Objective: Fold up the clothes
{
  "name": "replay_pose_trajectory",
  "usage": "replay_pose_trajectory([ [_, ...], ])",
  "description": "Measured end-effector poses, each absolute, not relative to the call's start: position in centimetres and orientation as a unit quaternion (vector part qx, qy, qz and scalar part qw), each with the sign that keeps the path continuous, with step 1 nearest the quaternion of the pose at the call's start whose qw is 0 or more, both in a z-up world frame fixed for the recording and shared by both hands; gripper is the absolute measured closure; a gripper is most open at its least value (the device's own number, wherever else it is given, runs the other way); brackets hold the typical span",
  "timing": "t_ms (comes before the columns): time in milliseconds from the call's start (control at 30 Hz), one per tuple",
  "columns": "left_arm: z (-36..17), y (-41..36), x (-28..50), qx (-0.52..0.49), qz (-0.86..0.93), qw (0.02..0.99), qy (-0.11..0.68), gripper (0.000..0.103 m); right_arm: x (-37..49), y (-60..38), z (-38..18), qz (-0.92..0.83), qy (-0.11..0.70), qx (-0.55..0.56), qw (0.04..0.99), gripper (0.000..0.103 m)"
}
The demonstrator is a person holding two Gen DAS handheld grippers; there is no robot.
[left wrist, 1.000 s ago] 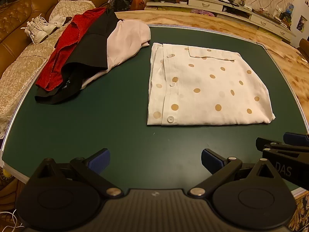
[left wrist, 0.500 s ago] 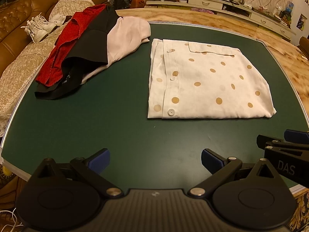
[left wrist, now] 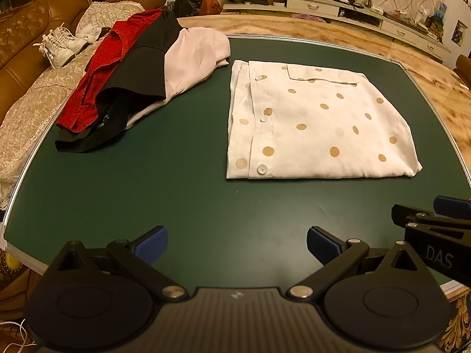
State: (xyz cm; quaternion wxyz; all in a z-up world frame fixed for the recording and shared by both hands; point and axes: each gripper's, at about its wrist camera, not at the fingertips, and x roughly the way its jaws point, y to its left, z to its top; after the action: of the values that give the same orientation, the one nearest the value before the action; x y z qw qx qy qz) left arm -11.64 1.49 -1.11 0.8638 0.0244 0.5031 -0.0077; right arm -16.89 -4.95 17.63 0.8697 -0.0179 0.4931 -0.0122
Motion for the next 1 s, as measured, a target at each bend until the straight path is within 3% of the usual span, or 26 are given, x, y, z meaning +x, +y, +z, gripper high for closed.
replay_pose_trajectory([
  [1000, -1.1, 1.8, -12.7, 0.020, -0.010, 0.872, 0.489, 0.000, -18.6, -5.2, 17.5, 0.000, 0.464, -0.007, 0.886, 0.041],
])
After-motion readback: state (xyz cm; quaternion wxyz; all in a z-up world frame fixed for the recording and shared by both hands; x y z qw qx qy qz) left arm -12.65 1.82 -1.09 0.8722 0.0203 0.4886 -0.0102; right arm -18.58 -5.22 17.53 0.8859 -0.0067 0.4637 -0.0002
